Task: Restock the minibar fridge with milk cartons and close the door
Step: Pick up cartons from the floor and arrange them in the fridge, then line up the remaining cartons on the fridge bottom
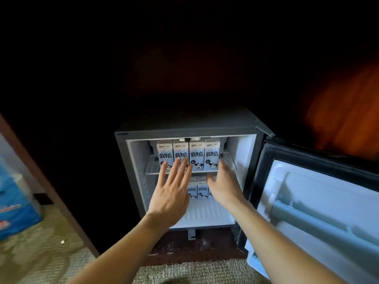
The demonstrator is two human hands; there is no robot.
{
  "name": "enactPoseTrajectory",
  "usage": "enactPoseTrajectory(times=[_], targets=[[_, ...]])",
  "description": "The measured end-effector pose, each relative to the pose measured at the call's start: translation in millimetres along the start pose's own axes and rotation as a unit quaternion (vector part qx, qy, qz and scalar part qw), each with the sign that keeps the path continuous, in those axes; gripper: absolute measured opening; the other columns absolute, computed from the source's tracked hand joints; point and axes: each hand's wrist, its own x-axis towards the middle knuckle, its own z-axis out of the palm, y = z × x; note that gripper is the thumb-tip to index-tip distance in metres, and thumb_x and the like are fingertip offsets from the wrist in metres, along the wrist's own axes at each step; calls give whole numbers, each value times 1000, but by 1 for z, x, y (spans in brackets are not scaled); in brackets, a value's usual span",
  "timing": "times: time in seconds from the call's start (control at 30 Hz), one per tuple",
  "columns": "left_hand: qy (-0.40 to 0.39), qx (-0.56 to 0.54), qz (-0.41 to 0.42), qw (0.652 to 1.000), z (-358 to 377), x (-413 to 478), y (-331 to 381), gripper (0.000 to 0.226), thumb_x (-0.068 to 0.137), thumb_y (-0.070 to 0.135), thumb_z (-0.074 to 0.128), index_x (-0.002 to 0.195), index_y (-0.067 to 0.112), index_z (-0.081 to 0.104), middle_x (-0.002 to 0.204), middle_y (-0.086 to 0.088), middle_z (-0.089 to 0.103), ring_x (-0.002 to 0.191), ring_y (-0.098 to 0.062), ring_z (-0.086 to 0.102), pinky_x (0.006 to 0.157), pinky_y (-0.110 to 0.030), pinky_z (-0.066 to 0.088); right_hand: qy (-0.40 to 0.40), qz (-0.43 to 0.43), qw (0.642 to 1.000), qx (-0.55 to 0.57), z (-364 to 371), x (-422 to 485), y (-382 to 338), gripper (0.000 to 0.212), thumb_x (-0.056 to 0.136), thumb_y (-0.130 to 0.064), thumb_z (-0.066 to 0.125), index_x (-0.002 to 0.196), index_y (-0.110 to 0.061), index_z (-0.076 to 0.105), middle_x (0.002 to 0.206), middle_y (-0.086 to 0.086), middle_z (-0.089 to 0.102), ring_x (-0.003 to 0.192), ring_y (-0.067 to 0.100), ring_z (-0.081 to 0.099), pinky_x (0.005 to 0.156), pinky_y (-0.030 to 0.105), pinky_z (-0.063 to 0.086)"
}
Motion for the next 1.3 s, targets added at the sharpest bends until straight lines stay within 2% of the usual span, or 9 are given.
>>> enactPoseTrajectory(times=[0.07,0.17,0.3,0.53,0.73,0.93,1.07,1.17,1.3], targets=[[-25,14,7,1000,-14,-13,0,72,100,34,30,159,9,-4,166,-12,-10,153,-29,-15,122,-57,-5,-2,-21,999,-46,-20,-22,-12,55,100,-25,51,149,-9,32,142,9,52,122,24,57,99,41,53],[-48,17,-6,999,-43,-25,2,72,101,38,32,160,11,2,167,-10,-3,153,-30,-10,122,-56,-5,-32,-59,992,-104,-53,-52,-26,56,104,-29,44,155,-12,27,154,5,41,136,22,46,106,37,46],[-57,9,35,998,-89,-43,19,71,99,39,38,159,11,15,167,-11,12,154,-29,1,122,-56,-1,-31,-91,987,-128,-102,-100,-39,54,104,-29,45,154,-13,32,154,5,44,138,21,45,110,37,41],[-21,-63,113,991,-167,-57,91,64,102,45,31,157,14,21,167,-9,7,154,-27,-4,122,-55,0,24,-107,985,-136,-198,-214,-27,50,103,-26,46,151,-15,39,152,3,47,139,20,40,109,34,37],[11,-134,219,966,-214,-66,174,63,104,45,30,158,14,20,167,-7,9,155,-23,-1,123,-55,-1,64,-33,983,-168,-270,-308,42,52,102,-33,48,152,-20,39,153,-4,43,142,14,35,115,35,35],[25,-260,294,919,-254,-72,272,63,100,48,22,155,19,31,162,-1,29,153,-19,16,123,-51,7,81,53,982,-161,-330,-401,102,51,103,-36,49,152,-24,39,154,-8,42,142,8,34,114,27,33],[-17,-292,321,901,-255,-88,339,65,97,48,21,155,19,30,161,-1,32,152,-18,18,123,-49,7,72,113,979,-151,-333,-455,144,51,103,-38,47,152,-26,38,155,-7,41,141,8,36,111,23,31],[-80,-291,340,891,-239,-114,382,59,102,43,34,156,20,27,162,1,28,153,-17,14,122,-49,5,63,159,974,-149,-322,-485,177,51,103,-38,49,151,-26,39,153,-6,43,140,10,38,111,24,30],[-144,-292,343,881,-210,-135,423,50,103,41,38,151,24,35,154,1,41,145,-19,32,122,-49,14,47,207,968,-135,-300,-511,213,51,103,-36,50,152,-26,38,155,-6,41,142,12,36,110,23,27]])
